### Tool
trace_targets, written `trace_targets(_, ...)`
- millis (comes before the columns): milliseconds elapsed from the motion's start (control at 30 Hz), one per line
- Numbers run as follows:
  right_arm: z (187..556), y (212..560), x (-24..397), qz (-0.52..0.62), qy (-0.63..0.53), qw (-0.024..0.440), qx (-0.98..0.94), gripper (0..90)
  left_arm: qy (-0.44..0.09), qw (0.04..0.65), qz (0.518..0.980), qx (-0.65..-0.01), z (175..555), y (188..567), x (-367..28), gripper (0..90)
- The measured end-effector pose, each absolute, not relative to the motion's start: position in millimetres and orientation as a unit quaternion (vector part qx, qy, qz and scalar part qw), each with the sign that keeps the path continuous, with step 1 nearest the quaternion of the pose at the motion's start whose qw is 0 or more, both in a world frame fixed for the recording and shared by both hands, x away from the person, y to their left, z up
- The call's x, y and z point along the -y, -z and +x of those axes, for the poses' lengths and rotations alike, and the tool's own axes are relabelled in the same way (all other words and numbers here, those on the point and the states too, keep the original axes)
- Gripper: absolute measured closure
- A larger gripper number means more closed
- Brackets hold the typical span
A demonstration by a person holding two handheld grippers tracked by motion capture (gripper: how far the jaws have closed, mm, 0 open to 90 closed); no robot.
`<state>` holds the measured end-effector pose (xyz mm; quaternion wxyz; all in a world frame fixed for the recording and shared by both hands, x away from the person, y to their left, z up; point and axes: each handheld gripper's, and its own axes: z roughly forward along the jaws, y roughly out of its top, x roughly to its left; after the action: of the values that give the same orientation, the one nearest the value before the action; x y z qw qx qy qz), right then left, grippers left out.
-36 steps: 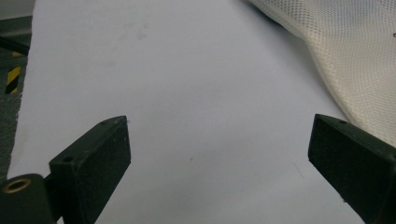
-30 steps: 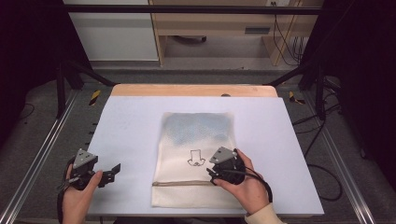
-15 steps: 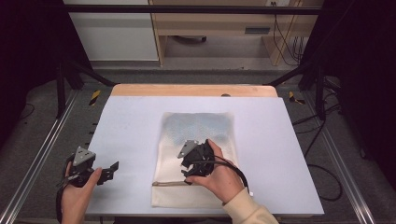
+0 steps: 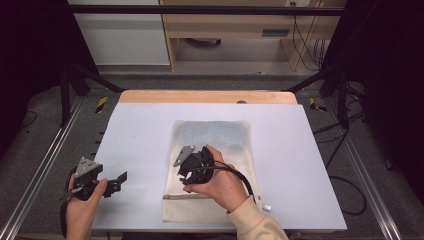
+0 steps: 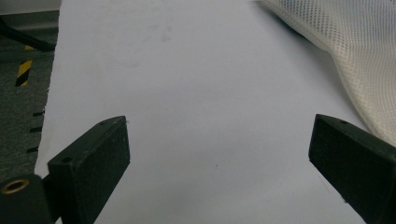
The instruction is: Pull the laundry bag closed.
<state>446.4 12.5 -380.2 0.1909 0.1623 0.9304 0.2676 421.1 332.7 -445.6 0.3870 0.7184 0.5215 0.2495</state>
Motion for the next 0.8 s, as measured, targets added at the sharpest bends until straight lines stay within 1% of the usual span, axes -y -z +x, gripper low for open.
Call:
trace_targets(67,445,386,-17,0.157,-0.261,0.183,-0.935,29.0,-0.253,0.388,0.719,-0.518,421,445,-331,5.3)
trace_targets(133,443,391,-21,0.152,-0.263,0.179,-0.936,29.5,-0.252,0.391,0.719,-0.516,421,445,-331,5.4)
trace_targets(200,441,396,-25,0.145,-0.265,0.168,-0.938,34.5,-0.249,0.391,0.723,-0.513,422,444,-330,5.5)
trace_targets(267,441,401,-29,0.137,-0.263,0.157,-0.942,36.4,-0.25,0.39,0.726,-0.509,424,444,-330,6.0)
trace_targets(300,440,403,-31,0.134,-0.263,0.153,-0.943,40.6,-0.248,0.385,0.727,-0.511,424,445,-329,6.3)
trace_targets(400,444,409,-35,0.131,-0.261,0.133,-0.947,41.9,-0.241,0.38,0.729,-0.516,423,445,-331,6.5)
trace_targets(467,444,412,-37,0.128,-0.257,0.132,-0.949,44.4,-0.249,0.381,0.726,-0.516,421,444,-332,6.5)
trace_targets(500,443,413,-38,0.126,-0.257,0.13,-0.949,45.0,-0.249,0.382,0.724,-0.518,420,444,-333,6.5)
trace_targets(567,441,411,-39,0.117,-0.251,0.122,-0.953,49.1,-0.251,0.382,0.722,-0.518,420,444,-334,6.6)
trace_targets(633,441,408,-41,0.109,-0.251,0.12,-0.954,50.4,-0.242,0.387,0.717,-0.527,419,447,-337,6.8)
trace_targets(800,447,404,-48,0.105,-0.246,0.109,-0.957,55.2,-0.251,0.387,0.712,-0.53,419,448,-339,6.8)
